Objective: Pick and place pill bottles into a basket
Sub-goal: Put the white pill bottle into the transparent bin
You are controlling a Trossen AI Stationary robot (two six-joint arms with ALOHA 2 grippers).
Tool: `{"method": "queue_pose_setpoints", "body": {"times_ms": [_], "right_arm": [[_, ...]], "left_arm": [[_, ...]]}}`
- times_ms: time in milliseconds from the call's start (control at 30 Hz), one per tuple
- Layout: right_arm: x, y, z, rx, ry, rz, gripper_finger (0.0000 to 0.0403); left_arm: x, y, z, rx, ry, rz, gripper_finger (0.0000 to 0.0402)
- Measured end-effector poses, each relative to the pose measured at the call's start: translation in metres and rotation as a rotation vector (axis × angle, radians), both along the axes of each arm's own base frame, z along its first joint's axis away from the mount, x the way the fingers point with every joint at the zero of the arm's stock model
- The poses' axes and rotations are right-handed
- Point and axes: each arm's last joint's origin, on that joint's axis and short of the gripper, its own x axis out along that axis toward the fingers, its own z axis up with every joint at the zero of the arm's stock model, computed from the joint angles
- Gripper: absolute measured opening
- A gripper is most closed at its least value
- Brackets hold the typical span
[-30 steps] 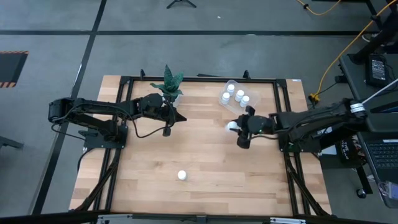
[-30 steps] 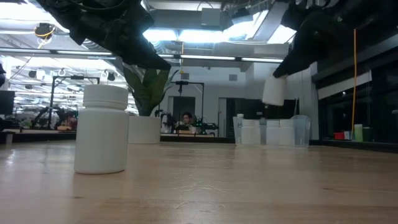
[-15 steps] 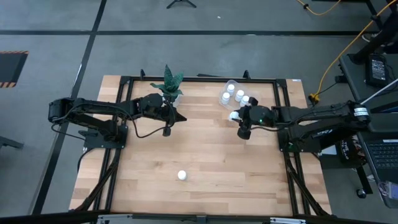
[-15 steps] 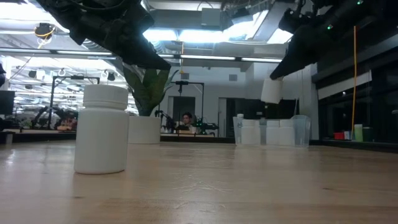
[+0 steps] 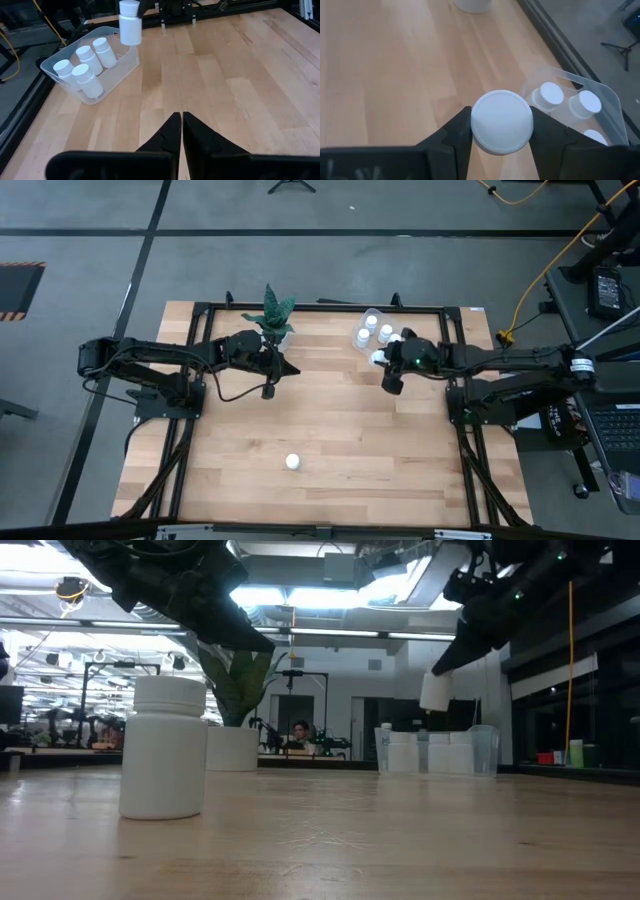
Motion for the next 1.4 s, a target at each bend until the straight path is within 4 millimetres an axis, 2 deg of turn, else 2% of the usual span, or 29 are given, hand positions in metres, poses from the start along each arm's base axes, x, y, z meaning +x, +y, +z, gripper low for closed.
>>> {"method": "queue_pose_setpoints", "body": {"times_ms": [333, 600, 933, 1400], "right_arm": [[-0.002, -0.018, 0.001, 0.016, -0.024, -0.046, 0.0152], [-0.005, -0.025, 0.001, 0.010, -0.018, -0.073, 0.0152], [-0.012, -0.047, 0.000, 0.050, -0.041, -0.222, 0.0152], [0.010, -0.067, -0.032, 0.083, 0.031, -0.278, 0.0152]], "left_arm": [[0.000, 0.000, 0.000, 0.000, 0.000, 0.001, 0.0006], [0.000, 0.000, 0.000, 0.000, 0.000, 0.000, 0.0011], [0.000, 0.000, 0.000, 0.000, 0.000, 0.000, 0.0008], [0.001, 0.000, 0.002, -0.002, -0.019, 0.004, 0.0008]]}}
